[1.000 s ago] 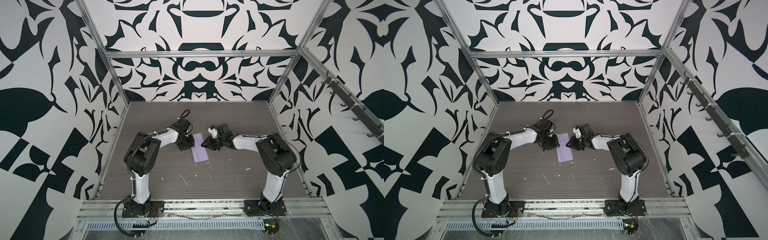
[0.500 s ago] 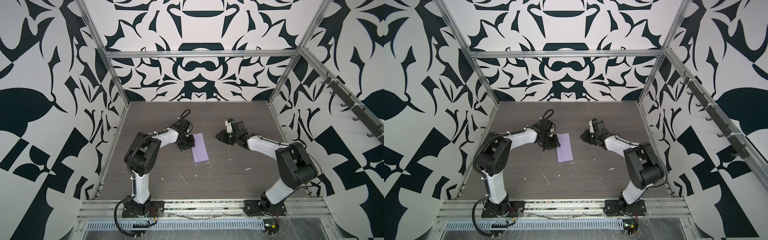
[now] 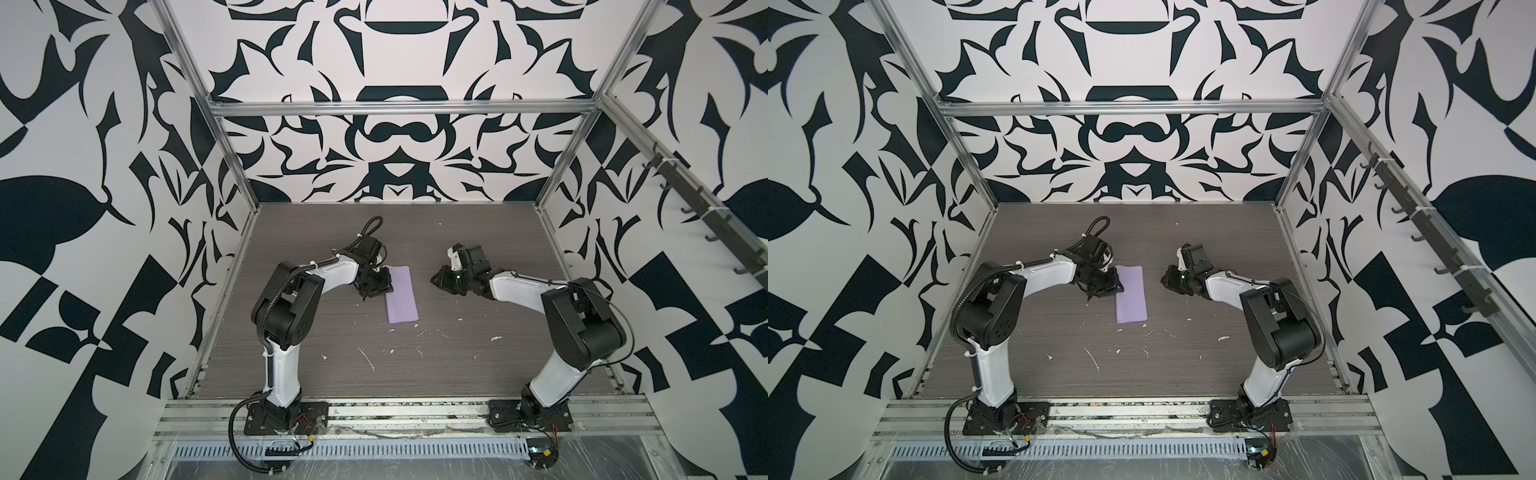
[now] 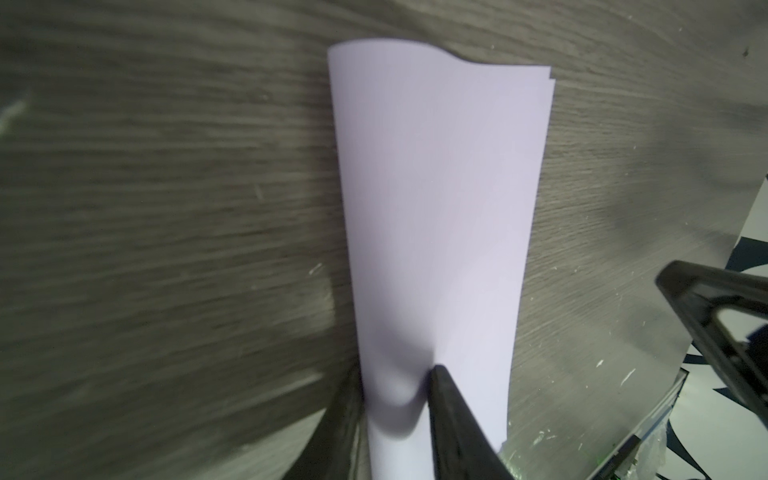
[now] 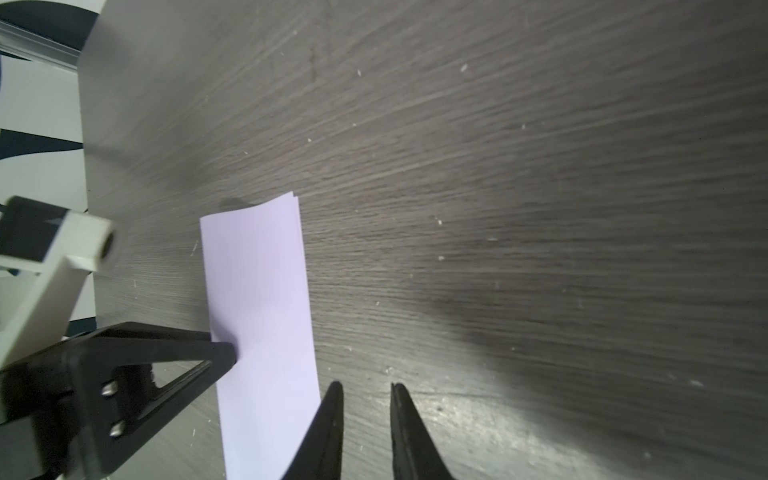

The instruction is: Fold a paper plane with a square sheet of paper (pick it up from the middle)

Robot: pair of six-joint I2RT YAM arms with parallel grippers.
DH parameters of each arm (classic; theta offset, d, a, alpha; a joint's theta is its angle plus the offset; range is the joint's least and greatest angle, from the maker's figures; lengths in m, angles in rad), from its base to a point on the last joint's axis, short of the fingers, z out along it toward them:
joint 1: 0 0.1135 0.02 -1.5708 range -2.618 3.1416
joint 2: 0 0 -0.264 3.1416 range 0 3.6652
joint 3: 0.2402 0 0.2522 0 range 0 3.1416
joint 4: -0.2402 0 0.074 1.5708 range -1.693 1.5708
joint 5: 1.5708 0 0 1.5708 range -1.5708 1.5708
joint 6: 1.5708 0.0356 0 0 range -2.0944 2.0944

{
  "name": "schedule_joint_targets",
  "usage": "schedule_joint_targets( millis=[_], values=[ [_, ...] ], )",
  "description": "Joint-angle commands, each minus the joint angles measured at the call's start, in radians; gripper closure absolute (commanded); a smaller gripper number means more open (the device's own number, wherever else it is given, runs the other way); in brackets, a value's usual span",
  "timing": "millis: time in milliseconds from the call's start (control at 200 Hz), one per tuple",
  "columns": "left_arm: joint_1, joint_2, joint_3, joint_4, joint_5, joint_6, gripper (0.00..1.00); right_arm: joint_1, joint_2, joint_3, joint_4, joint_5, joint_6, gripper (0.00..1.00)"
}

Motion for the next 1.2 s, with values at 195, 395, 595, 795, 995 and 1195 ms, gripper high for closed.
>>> schedule_joint_targets(
  millis=[195, 395, 595, 795, 995, 1195],
  values=[
    [0.001, 0.134, -0.081, -0.16, -0.124, 0.082, 0.67, 0.005, 0.019, 0.048, -0.001, -0.042, -0.014, 0.75],
    [0.002, 0.149, -0.063, -0.174, -0.137, 0.081, 0.67, 0.006, 0.018, 0.049, -0.001, -0.049, -0.014, 0.75],
    [0.002, 0.155, -0.063, -0.174, -0.135, 0.085, 0.67, 0.01, 0.03, 0.06, 0.01, -0.099, -0.02, 0.75],
    [0.002, 0.161, -0.061, -0.175, -0.133, 0.086, 0.67, 0.039, 0.062, 0.099, 0.03, -0.185, -0.017, 0.75],
    [0.002, 0.173, -0.05, -0.191, -0.136, 0.069, 0.66, 0.075, 0.107, 0.127, 0.048, -0.213, 0.002, 0.75],
    [0.001, 0.183, -0.036, -0.211, -0.138, 0.049, 0.65, 0.086, 0.131, 0.134, 0.07, -0.227, 0.021, 0.75]
  ],
)
